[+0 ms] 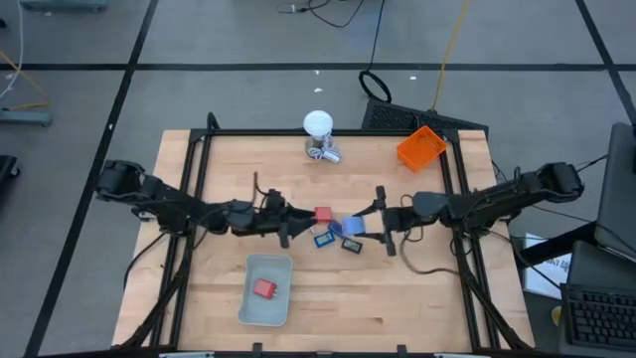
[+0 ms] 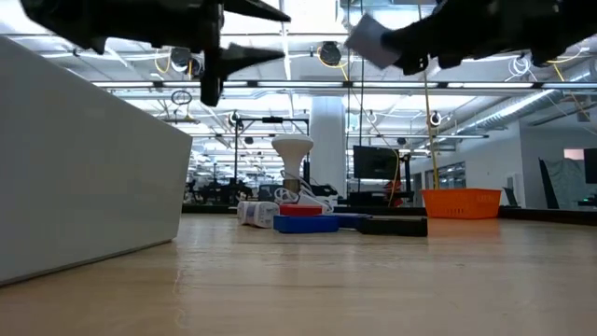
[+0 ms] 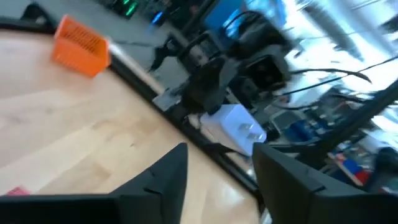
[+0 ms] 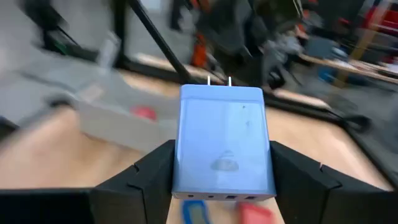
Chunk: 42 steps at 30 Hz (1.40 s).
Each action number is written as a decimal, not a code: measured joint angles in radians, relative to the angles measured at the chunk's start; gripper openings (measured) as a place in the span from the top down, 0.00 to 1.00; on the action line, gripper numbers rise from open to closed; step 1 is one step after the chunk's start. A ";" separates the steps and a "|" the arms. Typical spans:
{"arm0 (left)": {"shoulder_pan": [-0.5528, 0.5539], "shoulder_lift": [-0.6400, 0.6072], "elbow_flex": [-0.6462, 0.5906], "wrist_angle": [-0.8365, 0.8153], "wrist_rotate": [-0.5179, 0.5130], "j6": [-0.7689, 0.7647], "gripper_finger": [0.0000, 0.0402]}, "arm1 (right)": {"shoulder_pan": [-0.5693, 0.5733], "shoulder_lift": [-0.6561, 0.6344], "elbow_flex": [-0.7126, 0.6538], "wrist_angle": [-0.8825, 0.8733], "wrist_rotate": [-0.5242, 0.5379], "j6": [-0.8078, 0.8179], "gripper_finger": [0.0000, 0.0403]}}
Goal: Pick & Place Office items
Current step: Put the light blue charger adapter into the gray bin
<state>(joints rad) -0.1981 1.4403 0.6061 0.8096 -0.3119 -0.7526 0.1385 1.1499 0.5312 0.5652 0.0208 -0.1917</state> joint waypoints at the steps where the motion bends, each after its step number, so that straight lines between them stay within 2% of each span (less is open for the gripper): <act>1: 0.007 0.005 0.022 -0.054 -0.001 -0.024 0.49 | 0.010 0.016 0.017 -0.029 0.048 -0.020 0.47; 4: 0.026 0.021 0.075 -0.176 -0.001 -0.118 0.39 | 0.034 0.073 0.069 -0.094 0.164 -0.079 0.47; 7: 0.038 0.047 0.108 -0.210 -0.002 -0.175 0.31 | 0.051 0.137 0.113 -0.110 0.242 -0.137 0.47; 11: 0.043 0.084 0.135 -0.209 -0.003 -0.170 0.24 | 0.055 0.218 0.160 -0.111 0.271 -0.193 0.47; 16: 0.043 0.129 0.155 -0.207 -0.001 -0.168 0.21 | 0.054 0.273 0.197 -0.092 0.278 -0.217 0.47; 23: 0.045 0.187 0.190 -0.206 -0.001 -0.169 0.20 | 0.054 0.304 0.199 -0.049 0.367 -0.268 0.47; 34: 0.077 0.190 0.196 -0.185 0.021 -0.170 0.21 | 0.054 0.304 0.198 -0.072 0.372 -0.273 0.47; 42: 0.082 0.190 0.196 -0.183 0.049 -0.173 0.35 | 0.054 0.304 0.198 -0.069 0.375 -0.274 0.47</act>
<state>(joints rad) -0.1162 1.6306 0.8021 0.6266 -0.2630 -0.9253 0.1921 1.4536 0.7292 0.4959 0.3962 -0.4656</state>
